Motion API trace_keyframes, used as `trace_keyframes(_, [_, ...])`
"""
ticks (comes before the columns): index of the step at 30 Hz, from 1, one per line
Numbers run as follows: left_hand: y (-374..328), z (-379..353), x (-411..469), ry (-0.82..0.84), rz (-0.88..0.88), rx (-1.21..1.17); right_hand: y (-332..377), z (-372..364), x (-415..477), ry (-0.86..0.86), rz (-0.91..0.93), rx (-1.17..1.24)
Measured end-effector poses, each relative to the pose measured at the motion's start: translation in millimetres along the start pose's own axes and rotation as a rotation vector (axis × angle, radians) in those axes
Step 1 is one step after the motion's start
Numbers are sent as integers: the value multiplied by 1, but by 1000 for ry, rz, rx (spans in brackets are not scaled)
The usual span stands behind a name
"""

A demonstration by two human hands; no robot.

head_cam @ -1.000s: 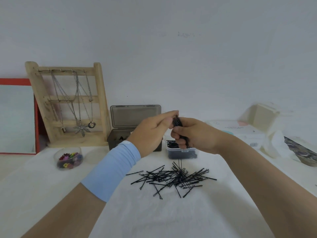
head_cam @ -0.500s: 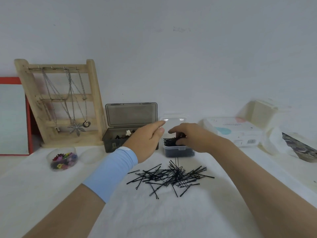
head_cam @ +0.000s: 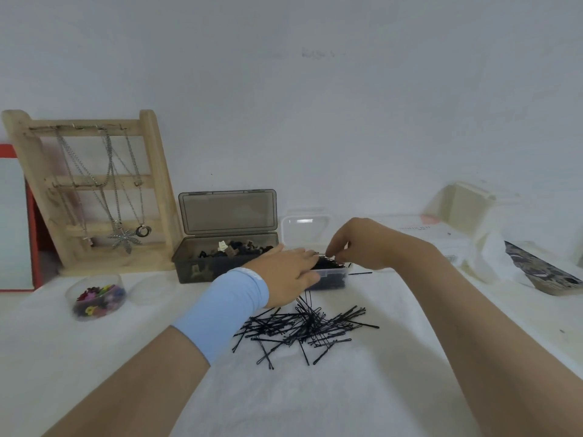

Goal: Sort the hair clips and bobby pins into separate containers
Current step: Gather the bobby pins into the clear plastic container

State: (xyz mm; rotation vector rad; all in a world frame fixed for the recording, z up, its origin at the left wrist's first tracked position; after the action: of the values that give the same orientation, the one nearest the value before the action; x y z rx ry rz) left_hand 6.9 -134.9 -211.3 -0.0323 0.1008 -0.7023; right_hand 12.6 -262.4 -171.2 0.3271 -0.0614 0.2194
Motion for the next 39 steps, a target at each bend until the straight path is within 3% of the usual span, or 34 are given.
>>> trace_keyframes(5, [4,0,-1,14,3,48,-15,16,-9,-2,-84,27])
trace_keyframes(9, [-2,7,2,-27,28,-118,-13,1,-9,85,-83,116])
trace_keyframes(12, [0,0,4,-16,21,-149,-26,11,-6,-2,-183,59])
trace_keyframes(17, [-4,26,-9,-335,-63,-103,-37,-18,-18,197,-317,-87])
trace_keyframes(25, [-4,42,-19,-404,-65,-263,-19,-18,-32,307,-276,-340])
trace_keyframes(30, [2,49,-36,-221,-11,-399,17,-18,-49,524,-177,-212])
trace_keyframes(33, [-8,32,-45,-40,-42,-418,42,-24,-41,504,-59,-123])
trace_keyframes(36, [-8,22,-47,-27,-31,-258,56,-27,-36,471,-10,-122])
trace_keyframes(39, [4,24,-49,-35,7,-238,66,-39,-39,539,24,-288])
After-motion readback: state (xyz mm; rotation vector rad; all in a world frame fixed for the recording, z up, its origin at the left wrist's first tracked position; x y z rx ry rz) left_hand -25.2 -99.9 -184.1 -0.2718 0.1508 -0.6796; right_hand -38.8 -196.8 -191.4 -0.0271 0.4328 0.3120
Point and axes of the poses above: each hand's wrist, its own x-axis towards the middle knuckle, its own z-axis out of the back of the hand, y = z × x, the point moved 9 cm from there along x, towards the middle knuckle, and after that the axes turned 8 degrees about z, right-handed, at the moved point
